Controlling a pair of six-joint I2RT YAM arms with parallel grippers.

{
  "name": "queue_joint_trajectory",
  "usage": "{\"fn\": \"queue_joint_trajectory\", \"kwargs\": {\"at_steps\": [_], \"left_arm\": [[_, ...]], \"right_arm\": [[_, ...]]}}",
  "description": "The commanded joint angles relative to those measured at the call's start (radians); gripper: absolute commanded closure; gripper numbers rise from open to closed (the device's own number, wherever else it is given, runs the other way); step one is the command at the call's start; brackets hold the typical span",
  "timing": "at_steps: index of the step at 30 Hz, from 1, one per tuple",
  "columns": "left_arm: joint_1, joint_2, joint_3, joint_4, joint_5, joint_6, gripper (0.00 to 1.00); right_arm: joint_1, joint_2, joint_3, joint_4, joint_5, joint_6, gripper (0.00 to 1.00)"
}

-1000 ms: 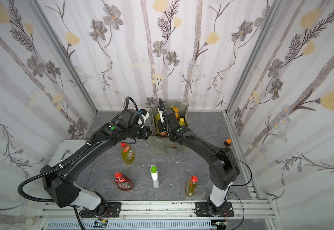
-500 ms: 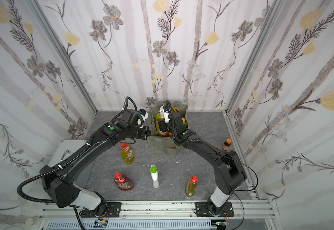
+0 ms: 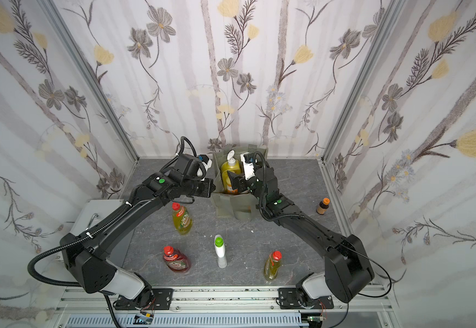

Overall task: Pack dish soap into the shopping bag
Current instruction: Place the bottle of dish soap in the shopping bag, then adjust the bottle of dish soap in the shopping bag.

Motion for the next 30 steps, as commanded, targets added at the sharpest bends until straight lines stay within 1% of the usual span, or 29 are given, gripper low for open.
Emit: {"fn": "queue_joint_trajectory", "kwargs": {"at_steps": [1,4,8,11,13,15,18,20,23,26,30], "left_arm": [[0.001,0.001,0.020,-0.017,0.002,0.001,0.90],[0.001,0.001,0.034,-0.038,0.001,0.011,0.91],[0.001,-0.002,0.037,-0.042,0.011,0.012,0.92],[0.001,0.000,0.037,-0.038,0.028,0.013,0.92],[0.001,0.003,0.040,-0.037,0.038,0.017,0.92],[0.001,0.006,0.043,-0.037,0.051,0.019,0.92],[0.001,0.004,0.046,-0.034,0.083,0.019,0.95],[0.002,0.000,0.048,-0.033,0.109,0.018,0.96],[0.001,-0.003,0.051,-0.034,0.154,0.016,0.97],[0.001,-0.003,0.049,-0.034,0.185,0.018,0.97],[0.000,-0.002,0.031,-0.029,0.187,0.023,0.97]], "right_arm": [[-0.002,-0.051,0.004,0.063,-0.006,0.021,0.17],[-0.014,-0.094,0.055,-0.045,0.005,0.038,0.18],[-0.050,-0.143,0.140,-0.261,-0.012,0.066,0.21],[-0.075,-0.188,0.193,-0.434,-0.039,0.059,0.27],[-0.086,-0.201,0.250,-0.564,-0.048,0.045,0.35],[-0.094,-0.189,0.321,-0.711,-0.066,0.021,0.40],[-0.092,-0.133,0.439,-0.919,-0.091,-0.010,0.47],[-0.093,-0.115,0.463,-0.981,-0.088,-0.007,0.52],[-0.092,-0.110,0.433,-1.011,-0.103,0.009,0.59],[-0.082,-0.100,0.374,-1.034,-0.132,0.017,0.60],[-0.061,-0.076,0.289,-1.039,-0.118,0.040,0.61]]}}
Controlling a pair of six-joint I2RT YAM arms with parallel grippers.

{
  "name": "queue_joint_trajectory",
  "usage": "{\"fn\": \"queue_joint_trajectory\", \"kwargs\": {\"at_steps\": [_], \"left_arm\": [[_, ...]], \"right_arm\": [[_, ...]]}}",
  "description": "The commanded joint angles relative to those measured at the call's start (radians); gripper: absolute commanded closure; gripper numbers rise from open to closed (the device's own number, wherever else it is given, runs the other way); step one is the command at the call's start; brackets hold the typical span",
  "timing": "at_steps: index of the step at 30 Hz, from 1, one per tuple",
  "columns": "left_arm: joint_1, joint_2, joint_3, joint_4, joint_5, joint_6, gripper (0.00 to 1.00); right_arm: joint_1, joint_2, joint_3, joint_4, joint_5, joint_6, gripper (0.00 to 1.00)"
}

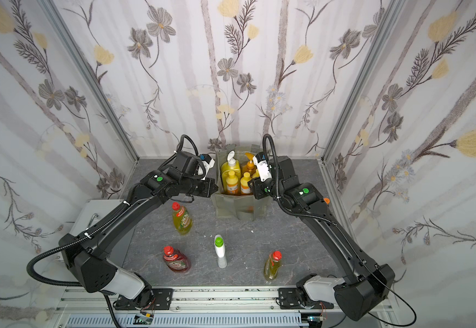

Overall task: Pack dish soap into the shopping bag
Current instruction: Adjust the bottle of dish soap in the shopping bag.

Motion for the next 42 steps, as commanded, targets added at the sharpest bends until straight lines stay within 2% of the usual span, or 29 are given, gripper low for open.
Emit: {"fn": "queue_joint_trajectory", "kwargs": {"at_steps": [1,5,11,19,29,42], "left_arm": [[0.000,-0.003,-0.013,0.003,0.054,0.006,0.97],[0.001,0.002,-0.036,0.017,0.048,0.002,0.97],[0.001,0.002,-0.088,0.029,-0.027,0.018,0.92],[0.000,-0.031,-0.160,0.102,-0.011,-0.003,0.92],[0.001,-0.020,-0.152,0.106,0.016,0.006,0.92],[0.000,-0.017,-0.151,0.106,0.022,0.001,0.92]], "right_arm": [[0.006,0.021,-0.040,-0.022,-0.010,0.028,0.60],[0.014,0.047,-0.028,0.013,0.031,0.047,0.54],[0.017,0.119,0.086,0.061,0.122,0.059,0.45],[0.020,0.223,0.177,0.082,0.219,0.059,0.48],[0.031,0.307,0.192,0.118,0.242,0.059,0.52],[0.026,0.386,0.233,0.146,0.273,0.057,0.50]]}}
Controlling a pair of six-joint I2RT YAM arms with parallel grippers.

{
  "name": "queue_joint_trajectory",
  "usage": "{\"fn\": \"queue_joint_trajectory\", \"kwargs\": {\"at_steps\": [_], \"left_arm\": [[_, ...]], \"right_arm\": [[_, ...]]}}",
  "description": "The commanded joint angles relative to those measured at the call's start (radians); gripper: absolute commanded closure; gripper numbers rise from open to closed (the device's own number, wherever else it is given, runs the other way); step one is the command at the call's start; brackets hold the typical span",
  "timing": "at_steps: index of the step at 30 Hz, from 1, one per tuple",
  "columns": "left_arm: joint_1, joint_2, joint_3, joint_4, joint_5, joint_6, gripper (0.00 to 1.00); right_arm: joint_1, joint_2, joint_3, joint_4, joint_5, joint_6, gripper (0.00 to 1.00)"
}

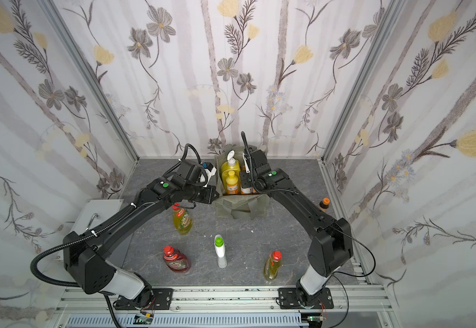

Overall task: Pack dish soap into the shopping bag
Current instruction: Adjust the bottle of dish soap in the shopping bag.

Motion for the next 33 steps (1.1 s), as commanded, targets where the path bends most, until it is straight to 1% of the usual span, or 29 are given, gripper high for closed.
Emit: {"fn": "queue_joint_trajectory", "kwargs": {"at_steps": [1,4,8,16,21,27,33], "left_arm": [[-0.001,-0.006,0.001,0.002,0.014,-0.002,0.92],[0.000,-0.010,-0.007,0.000,0.011,-0.002,0.92],[-0.001,-0.018,-0.023,-0.002,0.006,-0.005,0.92],[-0.001,-0.025,-0.032,0.001,0.008,-0.019,0.92],[0.000,-0.025,-0.026,0.002,0.009,-0.022,0.92],[0.000,-0.022,-0.026,0.000,0.010,-0.024,0.92],[0.000,-0.018,-0.016,-0.007,0.008,-0.022,0.92]], "right_arm": [[0.000,0.020,0.021,0.054,0.011,0.002,0.51],[0.000,0.038,0.034,0.061,0.011,0.002,0.52],[0.000,0.060,0.046,0.062,0.010,0.001,0.58],[0.000,0.076,0.044,0.071,0.006,-0.006,0.77],[0.000,0.073,0.046,0.096,0.012,-0.015,0.84],[-0.003,0.075,0.058,0.142,0.024,-0.021,0.89],[-0.003,0.071,0.065,0.198,0.066,-0.034,0.92]]}}
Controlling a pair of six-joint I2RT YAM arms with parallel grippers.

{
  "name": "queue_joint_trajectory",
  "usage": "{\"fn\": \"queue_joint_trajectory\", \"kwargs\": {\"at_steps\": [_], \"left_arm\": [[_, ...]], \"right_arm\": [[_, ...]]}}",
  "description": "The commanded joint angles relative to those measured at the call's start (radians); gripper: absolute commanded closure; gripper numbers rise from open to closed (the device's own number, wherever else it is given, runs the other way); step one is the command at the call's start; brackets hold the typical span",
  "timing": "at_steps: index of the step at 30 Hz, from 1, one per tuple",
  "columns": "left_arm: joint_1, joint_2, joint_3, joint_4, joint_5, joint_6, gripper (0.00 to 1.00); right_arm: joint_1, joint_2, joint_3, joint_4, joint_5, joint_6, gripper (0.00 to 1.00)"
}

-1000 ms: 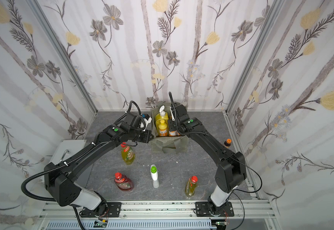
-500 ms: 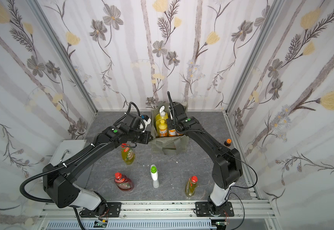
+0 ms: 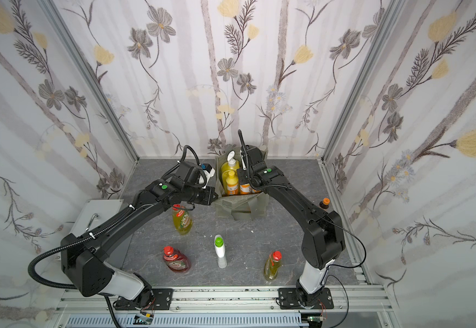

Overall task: Pack dish soap into the shopping bag
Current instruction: Adjust the bottle of dish soap in the shopping bag.

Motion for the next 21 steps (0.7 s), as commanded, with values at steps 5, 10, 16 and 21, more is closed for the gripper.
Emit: {"fn": "queue_joint_trajectory", "kwargs": {"at_steps": [5,10,16,21], "left_arm": [[-0.001,0.012,0.021,-0.013,0.018,-0.011,0.92],[-0.003,0.017,0.027,-0.013,0.020,-0.013,0.92],[-0.003,0.018,0.023,-0.016,0.019,-0.013,0.92],[-0.003,0.024,0.024,-0.016,0.019,-0.011,0.92]], "right_arm": [[-0.001,-0.004,0.030,0.168,0.043,-0.026,0.93],[-0.003,0.010,0.030,0.195,0.053,-0.035,0.93],[-0.003,0.038,0.003,0.217,0.038,-0.031,0.93],[-0.003,0.049,-0.027,0.230,0.032,-0.023,0.92]]}}
